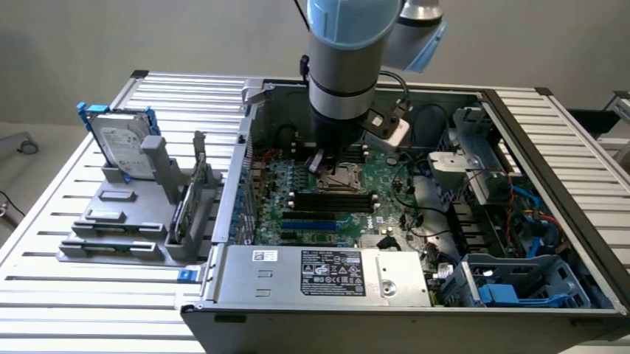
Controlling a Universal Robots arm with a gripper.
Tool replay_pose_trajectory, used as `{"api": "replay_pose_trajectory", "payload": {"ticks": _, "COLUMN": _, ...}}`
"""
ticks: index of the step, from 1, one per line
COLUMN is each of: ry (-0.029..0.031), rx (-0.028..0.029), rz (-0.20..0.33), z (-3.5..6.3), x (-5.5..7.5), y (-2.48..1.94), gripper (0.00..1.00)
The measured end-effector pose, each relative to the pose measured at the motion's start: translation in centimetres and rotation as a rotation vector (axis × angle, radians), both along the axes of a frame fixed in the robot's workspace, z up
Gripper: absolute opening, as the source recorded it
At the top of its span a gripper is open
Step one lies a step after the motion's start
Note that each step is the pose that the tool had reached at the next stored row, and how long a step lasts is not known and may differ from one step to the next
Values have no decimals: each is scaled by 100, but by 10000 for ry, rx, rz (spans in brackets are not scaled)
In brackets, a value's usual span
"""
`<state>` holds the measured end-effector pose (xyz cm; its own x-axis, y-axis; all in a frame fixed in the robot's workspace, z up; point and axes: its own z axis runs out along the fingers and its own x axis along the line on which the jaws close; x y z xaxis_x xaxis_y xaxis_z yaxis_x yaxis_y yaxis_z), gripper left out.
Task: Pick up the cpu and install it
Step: 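Install the first cpu locking lever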
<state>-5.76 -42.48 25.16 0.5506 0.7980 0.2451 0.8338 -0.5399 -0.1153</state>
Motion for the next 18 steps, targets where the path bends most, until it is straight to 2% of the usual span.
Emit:
{"api": "replay_pose_trajectory", "payload": {"ticks": 3, "ry": 17, "rx": 17, "rz": -27, "z": 56, "x": -13, "y": -34, "gripper": 11}}
{"api": "replay_pose_trajectory", "payload": {"ticks": 7, "ry": 34, "rx": 17, "rz": -106, "z": 62, "x": -22, "y": -72, "gripper": 11}}
{"api": "replay_pose_trajectory", "payload": {"ticks": 11, "ry": 42, "rx": 17, "rz": -351, "z": 46, "x": -36, "y": -75, "gripper": 11}}
{"api": "replay_pose_trajectory", "payload": {"ticks": 13, "ry": 68, "rx": 14, "rz": -564, "z": 36, "x": -37, "y": -75, "gripper": 11}}
{"api": "replay_pose_trajectory", "payload": {"ticks": 15, "ry": 139, "rx": 7, "rz": -765, "z": 26, "x": -38, "y": -75, "gripper": 11}}
{"api": "replay_pose_trajectory", "payload": {"ticks": 18, "ry": 363, "rx": -10, "rz": -978, "z": 14, "x": -39, "y": -75, "gripper": 11}}
